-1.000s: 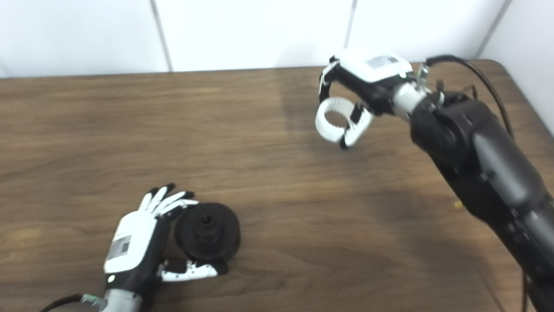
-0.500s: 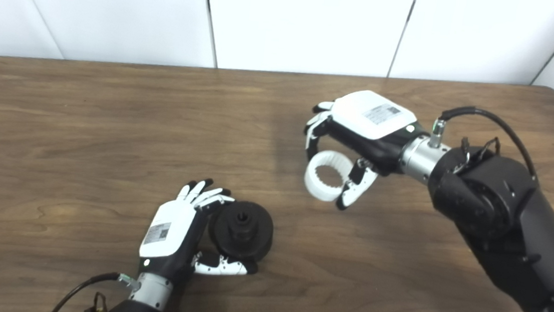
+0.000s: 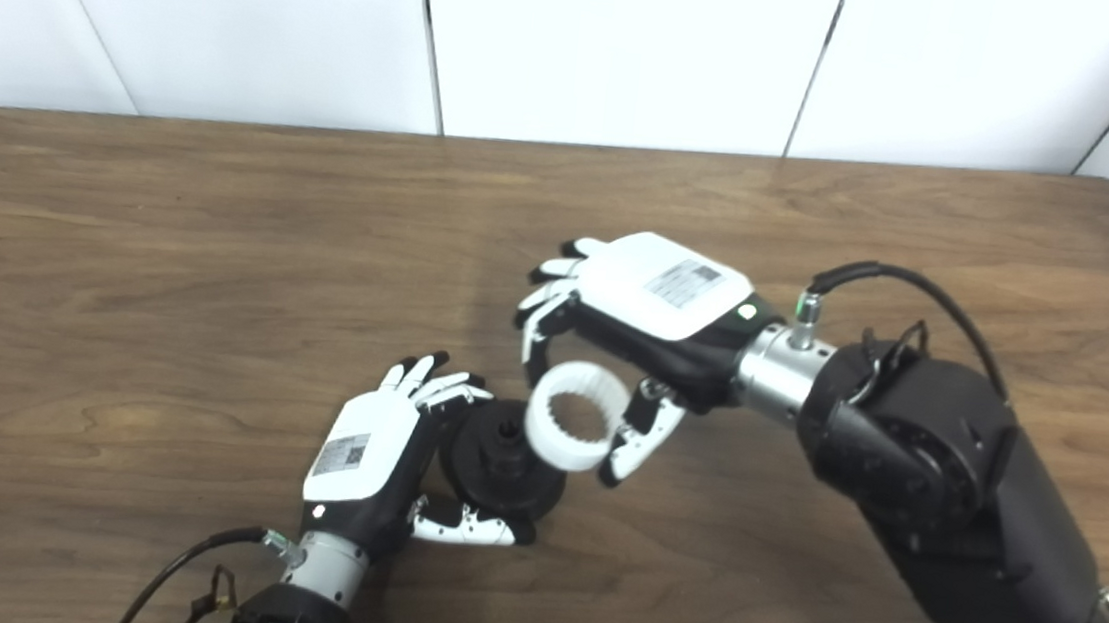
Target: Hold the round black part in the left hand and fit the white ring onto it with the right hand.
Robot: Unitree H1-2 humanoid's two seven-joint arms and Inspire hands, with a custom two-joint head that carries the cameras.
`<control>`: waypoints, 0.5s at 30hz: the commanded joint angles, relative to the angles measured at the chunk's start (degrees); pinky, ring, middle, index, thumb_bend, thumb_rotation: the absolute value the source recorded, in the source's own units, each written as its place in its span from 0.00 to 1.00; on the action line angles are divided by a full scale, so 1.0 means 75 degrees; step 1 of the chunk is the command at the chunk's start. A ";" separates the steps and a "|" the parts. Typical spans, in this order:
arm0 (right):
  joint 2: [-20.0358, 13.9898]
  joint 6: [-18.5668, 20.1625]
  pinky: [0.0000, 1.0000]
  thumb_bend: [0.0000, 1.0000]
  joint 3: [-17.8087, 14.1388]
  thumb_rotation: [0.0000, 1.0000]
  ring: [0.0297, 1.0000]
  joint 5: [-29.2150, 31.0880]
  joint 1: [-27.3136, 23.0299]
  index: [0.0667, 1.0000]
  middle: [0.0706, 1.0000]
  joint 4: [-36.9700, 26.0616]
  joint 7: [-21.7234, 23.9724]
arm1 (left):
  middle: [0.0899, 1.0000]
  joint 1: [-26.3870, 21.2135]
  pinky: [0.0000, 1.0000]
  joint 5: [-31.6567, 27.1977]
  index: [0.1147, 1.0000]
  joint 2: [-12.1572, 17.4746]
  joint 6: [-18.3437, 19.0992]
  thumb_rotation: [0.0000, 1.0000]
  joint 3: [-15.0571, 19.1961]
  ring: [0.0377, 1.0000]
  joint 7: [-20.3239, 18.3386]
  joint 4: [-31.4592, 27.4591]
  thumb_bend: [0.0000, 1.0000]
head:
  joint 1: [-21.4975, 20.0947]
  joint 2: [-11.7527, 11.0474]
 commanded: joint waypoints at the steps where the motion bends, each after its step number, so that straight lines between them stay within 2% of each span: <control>1: 0.0081 0.0045 1.00 0.52 -0.0078 0.14 0.92 -0.0088 -0.0108 0.45 0.80 -0.0160 -0.0077 | 0.84 0.0056 1.00 0.0187 0.42 -0.0388 0.0096 0.05 -0.0255 0.97 -0.0278 0.0225 0.52 | -0.0001 0.0015; 7: 0.0300 -0.0313 1.00 0.52 0.0077 0.14 0.91 -0.0306 0.0094 0.45 0.81 0.0031 -0.0157 | 0.84 0.0048 1.00 0.0255 0.42 -0.0400 0.0160 0.06 -0.0295 0.97 -0.0352 0.0173 0.52 | 0.0030 0.0026; 15: 0.0521 -0.0524 1.00 0.52 0.0164 0.14 0.95 -0.0544 0.0267 0.45 0.86 0.0380 -0.0351 | 0.85 0.0060 1.00 0.0154 0.42 -0.0458 0.0157 0.05 -0.0328 0.98 -0.0302 0.0159 0.52 | 0.0058 0.0062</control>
